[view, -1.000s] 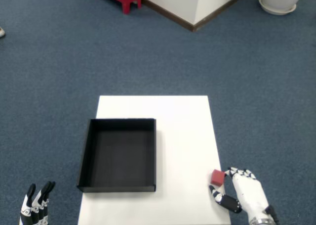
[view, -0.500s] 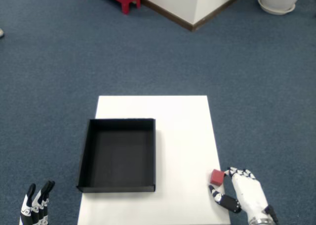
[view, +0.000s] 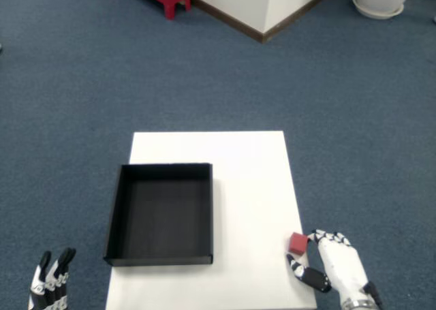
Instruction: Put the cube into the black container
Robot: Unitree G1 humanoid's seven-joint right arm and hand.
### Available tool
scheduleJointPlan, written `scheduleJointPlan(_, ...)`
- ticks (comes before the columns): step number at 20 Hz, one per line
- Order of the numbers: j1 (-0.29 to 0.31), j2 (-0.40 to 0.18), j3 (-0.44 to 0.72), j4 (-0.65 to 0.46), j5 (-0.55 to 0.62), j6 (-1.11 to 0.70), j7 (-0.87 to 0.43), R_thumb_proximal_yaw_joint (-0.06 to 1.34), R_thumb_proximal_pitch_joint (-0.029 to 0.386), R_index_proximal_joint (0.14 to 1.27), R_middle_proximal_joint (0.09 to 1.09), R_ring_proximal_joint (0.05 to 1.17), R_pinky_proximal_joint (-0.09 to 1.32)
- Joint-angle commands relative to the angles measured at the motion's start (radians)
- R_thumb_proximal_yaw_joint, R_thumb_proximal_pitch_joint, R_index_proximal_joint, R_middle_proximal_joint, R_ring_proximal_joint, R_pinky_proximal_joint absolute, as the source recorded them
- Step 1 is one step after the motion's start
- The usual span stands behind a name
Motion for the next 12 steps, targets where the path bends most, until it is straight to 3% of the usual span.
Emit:
scheduleJointPlan(1, -0.001, -0.014, 0.005, 0.041, -0.064, 0.08, 0.055, 0.74, 0.039, 0.57, 0.26, 0.28, 0.11)
scheduleJointPlan(12, 0.008, -0.011, 0.002, 0.04, -0.075, 0.066, 0.043, 0.76, 0.029, 0.54, 0.27, 0.28, 0.11)
